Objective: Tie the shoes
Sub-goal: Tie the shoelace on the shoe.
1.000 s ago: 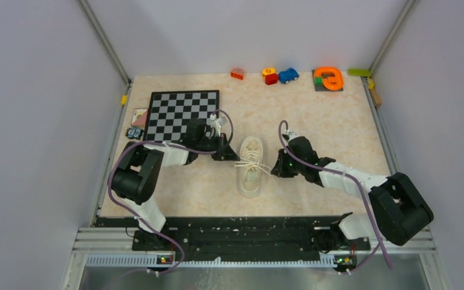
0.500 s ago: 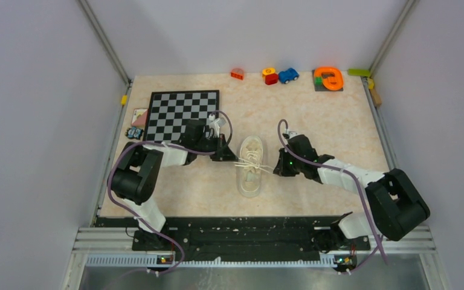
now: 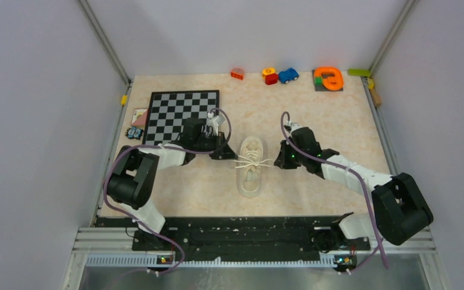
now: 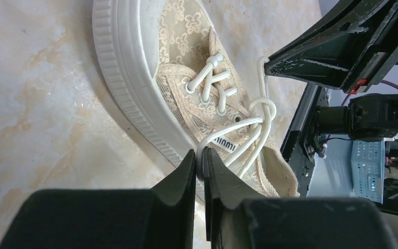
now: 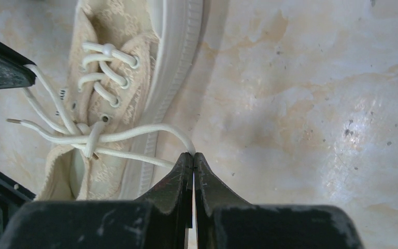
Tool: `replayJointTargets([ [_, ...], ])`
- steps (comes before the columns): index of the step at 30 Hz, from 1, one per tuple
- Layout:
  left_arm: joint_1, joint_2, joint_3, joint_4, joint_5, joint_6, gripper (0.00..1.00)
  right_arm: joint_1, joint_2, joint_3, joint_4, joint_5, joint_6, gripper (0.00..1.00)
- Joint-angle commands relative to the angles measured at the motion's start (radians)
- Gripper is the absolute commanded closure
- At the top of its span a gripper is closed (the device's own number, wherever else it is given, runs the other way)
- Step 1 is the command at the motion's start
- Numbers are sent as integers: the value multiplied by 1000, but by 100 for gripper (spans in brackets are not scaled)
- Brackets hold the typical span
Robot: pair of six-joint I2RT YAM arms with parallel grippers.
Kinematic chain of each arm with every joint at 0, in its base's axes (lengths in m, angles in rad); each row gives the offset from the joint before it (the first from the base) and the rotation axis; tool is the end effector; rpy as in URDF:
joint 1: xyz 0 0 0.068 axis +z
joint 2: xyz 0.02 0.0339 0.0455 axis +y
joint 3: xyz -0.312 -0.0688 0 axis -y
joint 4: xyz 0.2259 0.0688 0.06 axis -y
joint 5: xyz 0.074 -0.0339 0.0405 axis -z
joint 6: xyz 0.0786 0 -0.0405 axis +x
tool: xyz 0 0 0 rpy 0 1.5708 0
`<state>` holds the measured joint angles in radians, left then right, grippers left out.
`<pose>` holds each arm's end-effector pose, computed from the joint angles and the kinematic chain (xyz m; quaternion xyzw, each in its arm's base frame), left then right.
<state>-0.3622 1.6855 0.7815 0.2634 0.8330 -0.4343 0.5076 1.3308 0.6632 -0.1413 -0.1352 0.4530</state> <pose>0.3013 -0.1764 0.2072 0.1519 0.8234 -0.4924 0.2378 0.2266 0.1382 0.2139 -0.0504 0.9252 0.2270 0.3000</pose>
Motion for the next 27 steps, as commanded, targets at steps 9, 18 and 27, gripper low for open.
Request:
replayJointTargets([
  [9,4,-75,81,-51,-17,78,67,-7,53,212,-10,-29,-89,63],
  [18,5,-39,118,-84,17,119,66,-4,-150,101,-41,-187,-214,59],
  [27,5,-8,152,-84,63,127,67,112,-59,133,-23,-278,-265,66],
])
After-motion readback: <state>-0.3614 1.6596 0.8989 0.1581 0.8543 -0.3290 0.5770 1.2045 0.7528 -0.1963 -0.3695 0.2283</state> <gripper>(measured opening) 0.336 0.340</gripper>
